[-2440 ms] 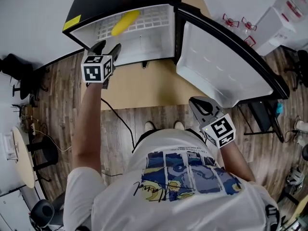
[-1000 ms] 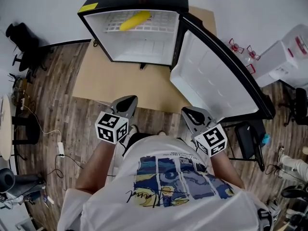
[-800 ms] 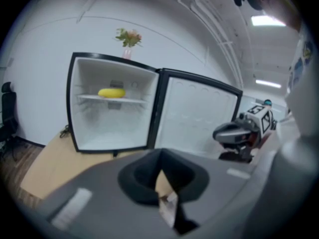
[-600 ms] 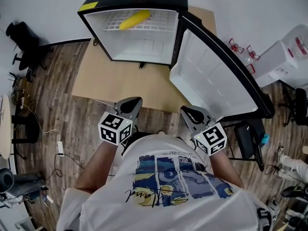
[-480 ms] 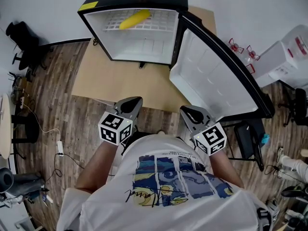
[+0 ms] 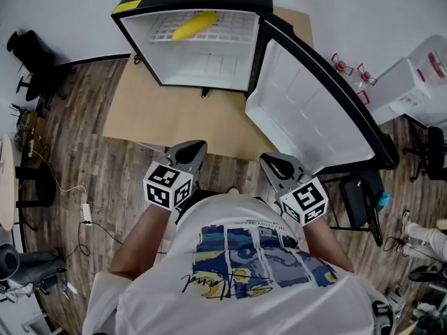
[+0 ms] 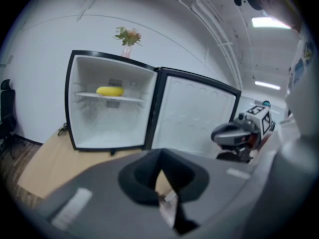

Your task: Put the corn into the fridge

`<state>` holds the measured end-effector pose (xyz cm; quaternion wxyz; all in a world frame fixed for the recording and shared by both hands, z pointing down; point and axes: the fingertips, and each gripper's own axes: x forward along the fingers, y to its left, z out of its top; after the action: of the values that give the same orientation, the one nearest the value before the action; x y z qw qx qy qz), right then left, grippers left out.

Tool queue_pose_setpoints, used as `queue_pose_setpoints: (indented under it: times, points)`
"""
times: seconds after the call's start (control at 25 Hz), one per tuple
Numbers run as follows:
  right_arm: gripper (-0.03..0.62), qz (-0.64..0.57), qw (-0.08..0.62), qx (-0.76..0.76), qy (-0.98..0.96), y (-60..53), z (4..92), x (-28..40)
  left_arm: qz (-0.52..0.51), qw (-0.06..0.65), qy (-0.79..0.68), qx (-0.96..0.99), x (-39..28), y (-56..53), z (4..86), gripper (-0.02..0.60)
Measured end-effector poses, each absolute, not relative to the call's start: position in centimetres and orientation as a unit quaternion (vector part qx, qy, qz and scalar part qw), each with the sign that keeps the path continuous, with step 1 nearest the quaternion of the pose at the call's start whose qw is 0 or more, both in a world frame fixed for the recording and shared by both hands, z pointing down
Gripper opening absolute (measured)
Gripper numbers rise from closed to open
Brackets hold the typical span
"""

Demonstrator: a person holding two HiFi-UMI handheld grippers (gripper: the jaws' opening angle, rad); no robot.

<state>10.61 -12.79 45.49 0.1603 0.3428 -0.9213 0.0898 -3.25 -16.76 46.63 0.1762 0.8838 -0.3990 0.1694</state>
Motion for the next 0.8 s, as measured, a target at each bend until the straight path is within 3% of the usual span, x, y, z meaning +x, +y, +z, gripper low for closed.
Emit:
queue_pose_setpoints:
  times: [0.8]
  points:
    - [0.017,0.08,0.165,0.334,-0.925,-13.3,45.5,9.4,0.173,0.179,-0.4,0.882,-3.9,-17.0,47.1,0.009]
